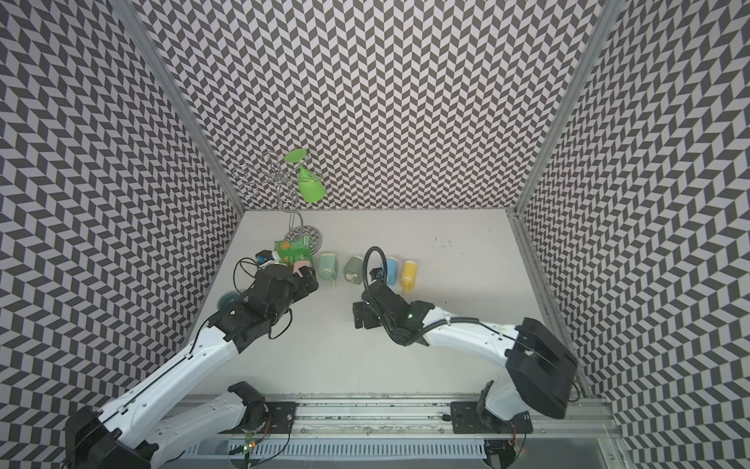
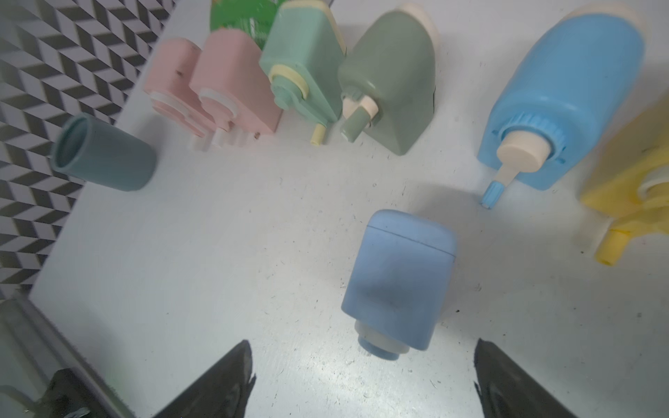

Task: Put the tray back into the pencil sharpener
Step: Pick up the pencil sharpener from the center of the board.

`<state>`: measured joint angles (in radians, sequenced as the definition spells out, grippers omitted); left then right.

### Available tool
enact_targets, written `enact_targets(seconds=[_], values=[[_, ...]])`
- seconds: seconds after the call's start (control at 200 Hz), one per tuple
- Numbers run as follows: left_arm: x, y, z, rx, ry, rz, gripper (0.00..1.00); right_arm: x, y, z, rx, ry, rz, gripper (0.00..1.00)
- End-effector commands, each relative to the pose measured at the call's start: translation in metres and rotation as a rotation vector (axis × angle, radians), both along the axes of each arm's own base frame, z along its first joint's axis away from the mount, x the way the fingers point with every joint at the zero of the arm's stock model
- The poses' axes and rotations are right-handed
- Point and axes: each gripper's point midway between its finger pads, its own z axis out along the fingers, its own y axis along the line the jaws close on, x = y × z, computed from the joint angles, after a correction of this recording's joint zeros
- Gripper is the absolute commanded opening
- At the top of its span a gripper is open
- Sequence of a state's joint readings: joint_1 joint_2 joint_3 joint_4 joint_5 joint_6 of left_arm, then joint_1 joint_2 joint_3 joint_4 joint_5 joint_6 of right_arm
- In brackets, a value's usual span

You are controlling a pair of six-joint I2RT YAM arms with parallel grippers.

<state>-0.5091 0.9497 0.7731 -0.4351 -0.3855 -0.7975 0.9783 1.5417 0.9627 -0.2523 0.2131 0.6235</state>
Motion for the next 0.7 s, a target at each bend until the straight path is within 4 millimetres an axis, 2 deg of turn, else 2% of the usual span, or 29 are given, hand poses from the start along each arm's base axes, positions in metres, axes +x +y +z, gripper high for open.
enact_targets(seconds=[0.0,0.065,0.19,0.416,0.486,0.541,0.641,0.696], values=[[0.001,0.010,0.010,-0.027,-0.049,-0.010,0.96,0.013,0.006,-0.010,-0.054,-0.015,-0.076,0.96],[-0.001,0.016,0.010,-0.030,-0.055,-0.003,0.96,0.017,0.008,-0.021,-0.096,-0.011,-0.106,0.94],[-0.003,0.023,0.007,-0.030,-0.061,0.003,0.96,0.025,0.011,-0.037,-0.157,-0.002,-0.144,0.82],[-0.006,0.027,0.007,-0.033,-0.069,0.004,0.96,0.028,0.006,-0.048,-0.212,0.003,-0.183,0.47],[-0.006,0.030,0.009,-0.032,-0.074,0.010,0.96,0.028,0.004,-0.044,-0.216,0.004,-0.186,0.38],[-0.005,0.031,0.010,-0.030,-0.078,0.013,0.96,0.026,0.003,-0.037,-0.204,-0.005,-0.184,0.34],[-0.005,0.035,0.012,-0.023,-0.086,0.021,0.96,0.021,-0.005,-0.016,-0.181,-0.024,-0.187,0.33],[-0.005,0.037,0.012,-0.016,-0.086,0.026,0.96,0.018,-0.017,-0.006,-0.184,-0.037,-0.200,0.33]])
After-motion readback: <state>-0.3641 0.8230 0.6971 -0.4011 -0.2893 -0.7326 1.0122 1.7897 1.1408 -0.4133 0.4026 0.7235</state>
